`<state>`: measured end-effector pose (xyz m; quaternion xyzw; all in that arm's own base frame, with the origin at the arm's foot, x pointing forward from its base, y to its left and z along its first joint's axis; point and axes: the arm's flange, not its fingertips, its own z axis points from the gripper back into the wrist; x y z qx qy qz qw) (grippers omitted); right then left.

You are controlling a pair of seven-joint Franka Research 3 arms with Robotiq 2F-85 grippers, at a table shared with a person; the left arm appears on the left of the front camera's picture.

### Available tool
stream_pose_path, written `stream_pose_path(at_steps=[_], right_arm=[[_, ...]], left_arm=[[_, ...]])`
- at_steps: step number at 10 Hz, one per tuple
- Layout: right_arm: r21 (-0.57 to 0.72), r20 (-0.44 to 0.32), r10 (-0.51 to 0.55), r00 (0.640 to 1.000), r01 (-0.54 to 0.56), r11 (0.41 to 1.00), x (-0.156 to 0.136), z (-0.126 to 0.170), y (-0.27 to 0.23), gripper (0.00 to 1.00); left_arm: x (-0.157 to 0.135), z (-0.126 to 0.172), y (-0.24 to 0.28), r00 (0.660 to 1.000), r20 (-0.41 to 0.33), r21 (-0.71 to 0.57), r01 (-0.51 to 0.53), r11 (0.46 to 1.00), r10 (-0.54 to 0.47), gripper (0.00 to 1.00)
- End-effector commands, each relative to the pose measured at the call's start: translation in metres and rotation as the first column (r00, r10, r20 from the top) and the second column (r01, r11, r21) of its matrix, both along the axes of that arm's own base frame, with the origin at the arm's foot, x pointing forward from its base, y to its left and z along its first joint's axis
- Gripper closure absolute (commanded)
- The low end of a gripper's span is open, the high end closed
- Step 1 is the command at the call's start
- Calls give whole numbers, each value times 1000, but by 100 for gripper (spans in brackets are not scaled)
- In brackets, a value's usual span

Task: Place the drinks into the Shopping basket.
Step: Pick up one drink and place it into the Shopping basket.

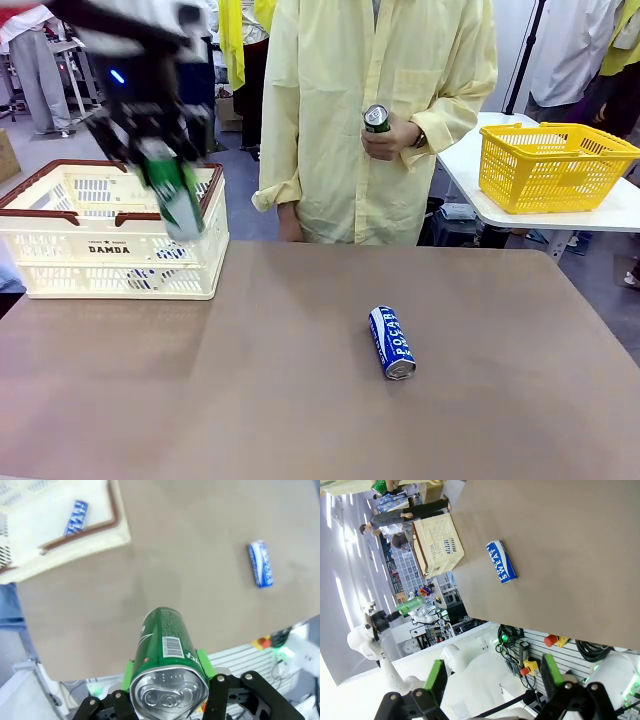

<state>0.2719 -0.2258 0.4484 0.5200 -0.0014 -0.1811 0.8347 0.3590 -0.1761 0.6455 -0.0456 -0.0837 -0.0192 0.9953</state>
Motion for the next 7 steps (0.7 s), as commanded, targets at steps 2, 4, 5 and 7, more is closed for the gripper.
stream_pose_path(at_steps=[2, 4, 5, 7], right_arm=[[0, -5, 2, 1000, -2, 1000, -2, 2, 1, 0], [0, -5, 2, 1000, -2, 1000, -2, 2, 1, 0], [0, -5, 2, 1000, -2, 1000, -2, 2, 1, 0], [0, -5, 2, 1000, -2, 1000, -2, 2, 1, 0]], left_arm=[[69, 48, 79, 999, 31, -76, -41, 996, 43, 100], [114, 39, 128, 998, 40, -82, -48, 995, 52, 100], [139, 22, 149, 998, 21, -99, -54, 994, 56, 100], [179, -21, 183, 983, -9, -113, -181, 977, 181, 100]])
